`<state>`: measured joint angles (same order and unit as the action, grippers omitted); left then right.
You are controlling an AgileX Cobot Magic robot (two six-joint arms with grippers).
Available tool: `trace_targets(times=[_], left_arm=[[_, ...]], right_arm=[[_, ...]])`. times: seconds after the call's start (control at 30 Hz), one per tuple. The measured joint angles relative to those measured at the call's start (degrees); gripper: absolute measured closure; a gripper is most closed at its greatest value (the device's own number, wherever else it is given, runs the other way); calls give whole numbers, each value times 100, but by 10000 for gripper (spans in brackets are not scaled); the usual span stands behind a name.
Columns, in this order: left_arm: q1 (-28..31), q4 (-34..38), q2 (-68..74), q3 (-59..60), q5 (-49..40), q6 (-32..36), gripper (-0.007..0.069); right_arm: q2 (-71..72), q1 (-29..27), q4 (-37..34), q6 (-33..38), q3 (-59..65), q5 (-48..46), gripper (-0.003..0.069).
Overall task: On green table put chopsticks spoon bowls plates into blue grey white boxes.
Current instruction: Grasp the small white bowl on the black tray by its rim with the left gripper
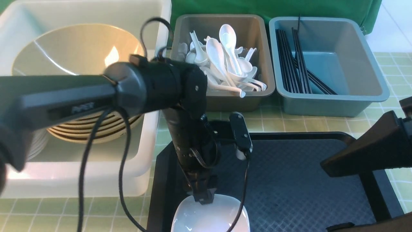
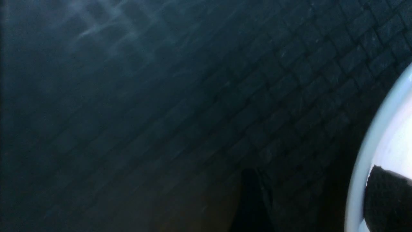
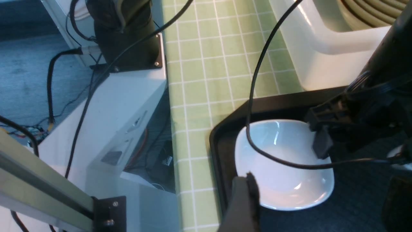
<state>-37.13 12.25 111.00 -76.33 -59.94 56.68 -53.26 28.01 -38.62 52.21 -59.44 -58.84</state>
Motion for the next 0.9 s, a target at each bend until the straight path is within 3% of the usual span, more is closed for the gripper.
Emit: trace_targets(times=[0.13, 0.23, 0.43, 0.7, 0.9], left_arm=[[0, 323, 239, -44, -178, 297, 257], [0, 477, 264, -57, -271, 387, 311], [0, 803, 352, -94, -879, 427, 583], [108, 978, 165, -680, -933, 56, 609], [1158, 1412, -466, -1207, -943, -837, 609]], right_arm=[[0, 0, 42, 0, 0, 0, 117], [0, 0, 54, 0, 0, 5, 117], [0, 0, 143, 0, 0, 151, 117], [0, 0, 156, 0, 0, 421, 117], [0, 0, 156, 0, 0, 429, 117]])
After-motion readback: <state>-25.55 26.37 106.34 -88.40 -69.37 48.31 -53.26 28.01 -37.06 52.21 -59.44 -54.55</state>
